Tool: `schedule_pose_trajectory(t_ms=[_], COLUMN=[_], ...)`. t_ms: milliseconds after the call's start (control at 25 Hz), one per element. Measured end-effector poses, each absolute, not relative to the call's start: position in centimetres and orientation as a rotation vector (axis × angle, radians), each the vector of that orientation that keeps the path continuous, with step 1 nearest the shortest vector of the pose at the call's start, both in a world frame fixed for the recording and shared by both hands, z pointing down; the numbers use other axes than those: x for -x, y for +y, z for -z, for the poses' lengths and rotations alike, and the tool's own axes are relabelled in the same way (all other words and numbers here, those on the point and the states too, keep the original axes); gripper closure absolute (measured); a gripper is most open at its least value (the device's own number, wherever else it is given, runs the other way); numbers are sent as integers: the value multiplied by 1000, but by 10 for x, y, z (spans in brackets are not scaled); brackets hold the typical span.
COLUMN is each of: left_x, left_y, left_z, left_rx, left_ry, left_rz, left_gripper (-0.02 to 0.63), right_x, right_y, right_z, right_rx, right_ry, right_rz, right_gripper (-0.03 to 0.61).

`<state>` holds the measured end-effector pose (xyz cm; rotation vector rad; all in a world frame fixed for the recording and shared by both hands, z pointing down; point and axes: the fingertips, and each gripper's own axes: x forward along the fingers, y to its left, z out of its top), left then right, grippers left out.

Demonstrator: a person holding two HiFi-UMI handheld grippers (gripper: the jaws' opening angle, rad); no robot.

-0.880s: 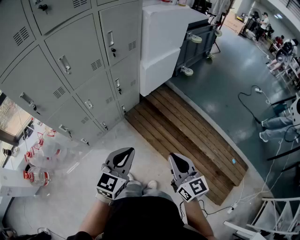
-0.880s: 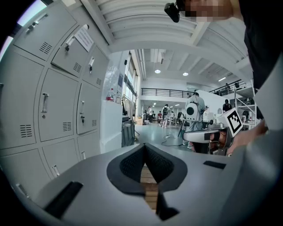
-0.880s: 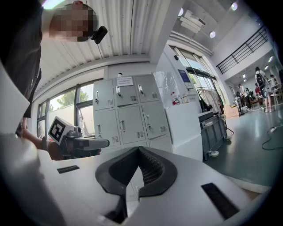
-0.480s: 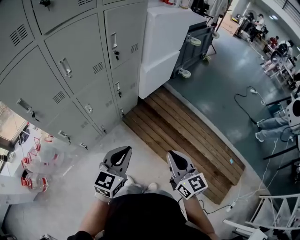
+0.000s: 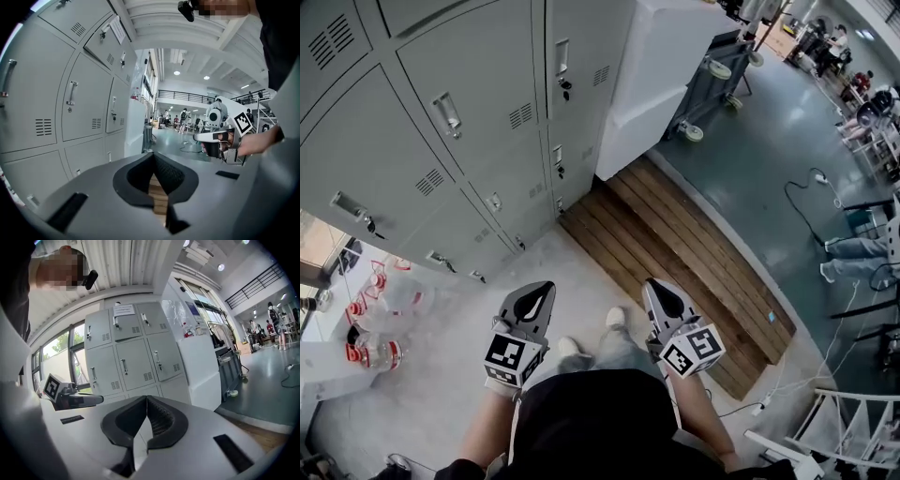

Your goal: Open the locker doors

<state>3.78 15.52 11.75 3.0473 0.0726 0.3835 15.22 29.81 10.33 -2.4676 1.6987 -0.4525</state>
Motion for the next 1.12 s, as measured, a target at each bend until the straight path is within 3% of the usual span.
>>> schedule_pose_trajectory(t_ms=[600,1120], left_x=[-69,-28], left_y=[50,17], left_z=[-175,-223], left_rx=[-2893,-2563], left_ry=[-536,-1191], left_rz=[-606,-560], left_gripper=[597,597], right_x=[-241,-192], right_y=[121,3], right_z=[-157,-242], right_rx=[2103,1633], right_ry=[2219,2803], right_rz=[664,697], right_gripper=[551,549])
